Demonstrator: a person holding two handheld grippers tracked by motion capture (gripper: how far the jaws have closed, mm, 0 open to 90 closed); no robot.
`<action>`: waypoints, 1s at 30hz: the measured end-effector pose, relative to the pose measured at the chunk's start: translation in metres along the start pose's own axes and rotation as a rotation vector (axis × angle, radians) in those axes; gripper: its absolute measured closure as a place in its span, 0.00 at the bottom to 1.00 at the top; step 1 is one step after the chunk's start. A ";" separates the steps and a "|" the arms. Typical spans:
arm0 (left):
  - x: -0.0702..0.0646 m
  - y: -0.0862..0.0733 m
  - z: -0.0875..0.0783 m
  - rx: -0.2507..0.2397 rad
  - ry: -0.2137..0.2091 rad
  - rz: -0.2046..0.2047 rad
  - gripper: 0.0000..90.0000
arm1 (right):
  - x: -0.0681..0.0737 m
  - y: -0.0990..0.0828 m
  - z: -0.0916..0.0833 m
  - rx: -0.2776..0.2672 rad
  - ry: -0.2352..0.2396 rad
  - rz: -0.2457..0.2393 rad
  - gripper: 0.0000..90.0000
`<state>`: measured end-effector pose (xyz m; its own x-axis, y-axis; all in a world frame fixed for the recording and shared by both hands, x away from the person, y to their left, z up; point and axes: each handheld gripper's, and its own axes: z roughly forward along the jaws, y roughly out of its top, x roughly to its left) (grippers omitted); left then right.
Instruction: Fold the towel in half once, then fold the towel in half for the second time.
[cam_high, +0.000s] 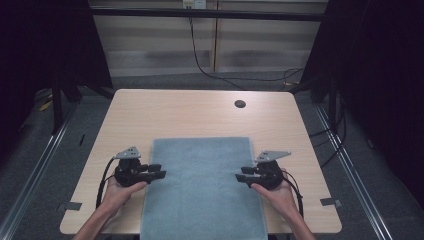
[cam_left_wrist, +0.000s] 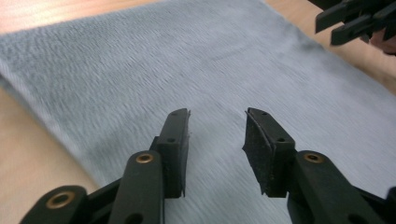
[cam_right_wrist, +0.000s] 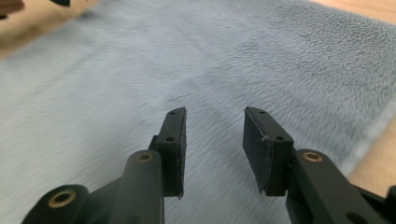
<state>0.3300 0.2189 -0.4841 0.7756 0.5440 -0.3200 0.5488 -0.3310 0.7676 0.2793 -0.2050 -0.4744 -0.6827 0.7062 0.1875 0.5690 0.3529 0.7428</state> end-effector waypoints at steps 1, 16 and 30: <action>0.003 0.001 0.004 0.009 0.017 -0.004 0.68 | -0.003 0.002 0.006 0.005 -0.013 0.005 0.66; -0.012 -0.023 0.010 0.082 0.062 0.021 0.71 | 0.010 -0.013 0.022 0.100 -0.059 -0.023 0.65; -0.044 -0.043 -0.012 0.154 -0.052 0.006 0.67 | 0.036 -0.039 -0.005 0.128 0.022 -0.006 0.65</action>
<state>0.2683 0.2189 -0.4964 0.7920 0.5026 -0.3467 0.5822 -0.4506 0.6768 0.2302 -0.1962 -0.4929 -0.6951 0.6910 0.1983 0.6178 0.4333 0.6562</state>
